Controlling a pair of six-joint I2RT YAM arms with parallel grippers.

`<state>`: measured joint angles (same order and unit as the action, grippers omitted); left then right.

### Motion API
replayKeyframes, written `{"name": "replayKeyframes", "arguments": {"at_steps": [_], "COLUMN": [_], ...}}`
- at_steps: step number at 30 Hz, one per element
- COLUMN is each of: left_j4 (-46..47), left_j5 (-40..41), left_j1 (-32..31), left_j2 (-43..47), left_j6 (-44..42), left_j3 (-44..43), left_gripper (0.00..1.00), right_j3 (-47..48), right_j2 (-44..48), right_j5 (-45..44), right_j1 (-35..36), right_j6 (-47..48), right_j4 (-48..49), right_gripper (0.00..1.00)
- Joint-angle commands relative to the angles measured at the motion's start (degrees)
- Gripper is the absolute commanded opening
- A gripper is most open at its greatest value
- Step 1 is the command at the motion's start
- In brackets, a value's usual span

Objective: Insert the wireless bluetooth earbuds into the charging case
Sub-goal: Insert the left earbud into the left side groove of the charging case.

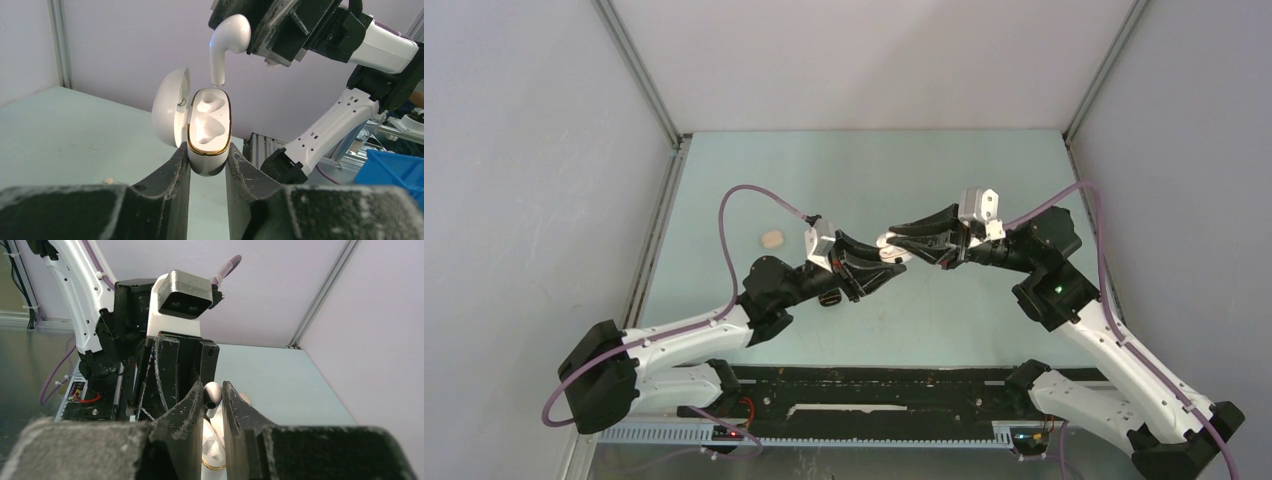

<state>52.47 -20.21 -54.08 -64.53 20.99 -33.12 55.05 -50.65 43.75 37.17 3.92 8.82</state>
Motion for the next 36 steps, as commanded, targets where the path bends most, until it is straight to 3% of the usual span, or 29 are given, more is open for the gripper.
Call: {"name": "replayKeyframes", "arguments": {"at_steps": [1, 36], "left_j4": [1.5, 0.4], "left_j5": [-1.2, -0.6], "left_j1": [-0.2, -0.2], "left_j2": [1.8, 3.5], "left_j6": [0.3, -1.1], "left_j3": [-2.2, -1.5], "left_gripper": [0.0, 0.0], "right_j3": [-0.5, -1.5], "right_j2": [0.1, -1.4], "right_j5": [-0.4, 1.4], "right_j1": [0.5, 2.5], "right_j6": [2.8, 8.1], "right_j4": [0.9, -3.1], "right_gripper": [0.0, 0.0]}}
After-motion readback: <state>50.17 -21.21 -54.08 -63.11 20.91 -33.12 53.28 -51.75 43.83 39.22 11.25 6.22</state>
